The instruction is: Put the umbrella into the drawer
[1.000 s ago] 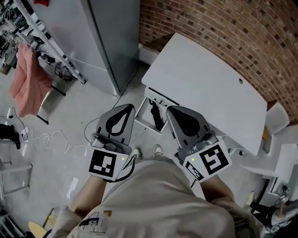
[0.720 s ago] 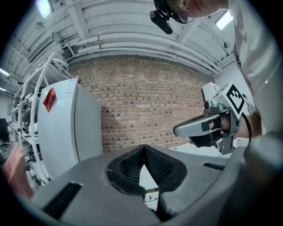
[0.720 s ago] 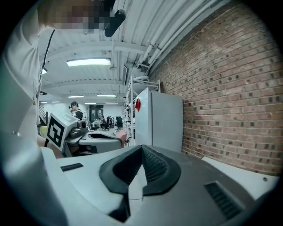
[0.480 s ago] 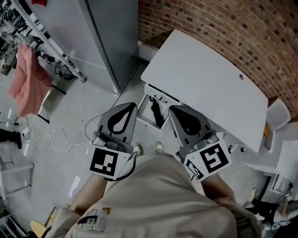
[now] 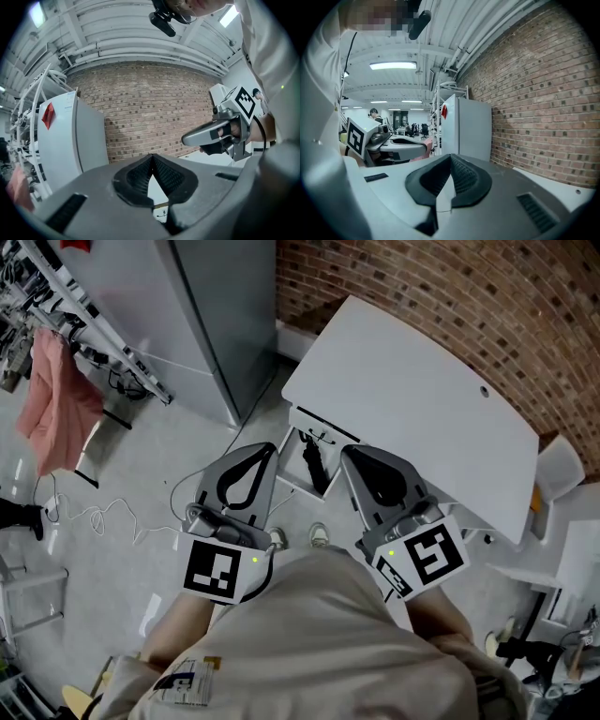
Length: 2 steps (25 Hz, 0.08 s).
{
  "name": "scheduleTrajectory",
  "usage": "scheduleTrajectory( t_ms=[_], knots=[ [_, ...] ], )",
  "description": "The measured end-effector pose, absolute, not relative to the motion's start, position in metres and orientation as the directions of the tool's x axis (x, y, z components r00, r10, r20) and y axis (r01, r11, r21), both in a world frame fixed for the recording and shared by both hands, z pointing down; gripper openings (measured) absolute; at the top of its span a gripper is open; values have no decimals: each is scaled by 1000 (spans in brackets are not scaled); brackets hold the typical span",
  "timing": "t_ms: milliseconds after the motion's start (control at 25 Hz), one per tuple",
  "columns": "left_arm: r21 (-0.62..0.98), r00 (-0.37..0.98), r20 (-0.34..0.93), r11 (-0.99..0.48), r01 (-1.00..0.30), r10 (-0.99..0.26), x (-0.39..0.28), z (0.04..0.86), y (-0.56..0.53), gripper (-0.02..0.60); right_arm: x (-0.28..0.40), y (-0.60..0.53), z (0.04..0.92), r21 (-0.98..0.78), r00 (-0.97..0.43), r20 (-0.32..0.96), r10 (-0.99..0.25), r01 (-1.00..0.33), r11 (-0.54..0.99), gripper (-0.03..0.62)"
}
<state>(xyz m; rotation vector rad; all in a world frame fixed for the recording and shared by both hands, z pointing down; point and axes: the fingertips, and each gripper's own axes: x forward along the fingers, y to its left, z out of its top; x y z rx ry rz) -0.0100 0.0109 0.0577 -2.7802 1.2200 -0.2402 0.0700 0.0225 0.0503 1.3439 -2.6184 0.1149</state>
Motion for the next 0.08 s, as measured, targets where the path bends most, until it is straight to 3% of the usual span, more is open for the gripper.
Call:
scheduleTrajectory(
  t_ms=[80],
  knots=[
    [-138, 669, 103, -676, -723, -736, -10, 56, 12, 8, 69, 23, 50, 19, -570, 208, -795, -810, 586, 8]
  ],
)
